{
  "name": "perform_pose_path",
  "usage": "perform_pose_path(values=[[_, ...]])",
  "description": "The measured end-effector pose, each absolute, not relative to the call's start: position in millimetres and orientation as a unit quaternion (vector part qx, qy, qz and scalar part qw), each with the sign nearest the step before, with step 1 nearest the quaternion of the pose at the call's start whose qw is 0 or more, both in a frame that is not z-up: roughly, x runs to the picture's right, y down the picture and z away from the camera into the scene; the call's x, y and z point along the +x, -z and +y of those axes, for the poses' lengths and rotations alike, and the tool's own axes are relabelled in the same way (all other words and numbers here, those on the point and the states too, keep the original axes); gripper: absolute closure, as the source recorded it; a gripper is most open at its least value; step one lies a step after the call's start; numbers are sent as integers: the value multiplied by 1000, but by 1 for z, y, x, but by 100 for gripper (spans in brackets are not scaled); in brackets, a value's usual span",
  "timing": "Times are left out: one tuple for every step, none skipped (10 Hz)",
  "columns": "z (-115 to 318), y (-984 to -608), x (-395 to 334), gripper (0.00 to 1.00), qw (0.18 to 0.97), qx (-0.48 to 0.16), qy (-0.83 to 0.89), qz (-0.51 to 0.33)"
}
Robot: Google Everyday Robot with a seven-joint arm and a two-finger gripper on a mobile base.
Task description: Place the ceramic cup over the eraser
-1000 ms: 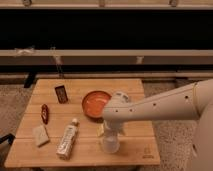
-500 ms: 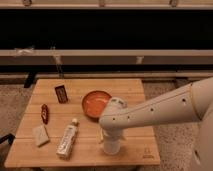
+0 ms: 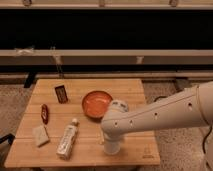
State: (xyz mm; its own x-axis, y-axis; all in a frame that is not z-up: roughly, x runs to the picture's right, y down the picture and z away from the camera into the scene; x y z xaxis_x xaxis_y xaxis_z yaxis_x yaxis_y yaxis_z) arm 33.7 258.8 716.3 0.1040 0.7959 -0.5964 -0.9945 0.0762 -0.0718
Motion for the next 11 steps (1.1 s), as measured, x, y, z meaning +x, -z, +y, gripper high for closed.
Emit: perform_pose_path(values=[[257,-718,33,59,705,-240,-636,205],[256,-718,32,68,706,-239,-634,204],[254,-718,30,79,709,-238,-632,201],[248,-715,27,91,714,-236,-630,195],[240,-708,24,98,720,-231,-626,190],[232,-702,22,100,726,-227,-622,188],[216,-689,14,100,737,-217,-613,185],[204,-681,6,100,745,-212,-605,181],[189,-672,-6,100,756,-205,-595,178],[173,-664,-20,100,769,-196,-582,175],[160,-658,-36,100,781,-190,-569,172]])
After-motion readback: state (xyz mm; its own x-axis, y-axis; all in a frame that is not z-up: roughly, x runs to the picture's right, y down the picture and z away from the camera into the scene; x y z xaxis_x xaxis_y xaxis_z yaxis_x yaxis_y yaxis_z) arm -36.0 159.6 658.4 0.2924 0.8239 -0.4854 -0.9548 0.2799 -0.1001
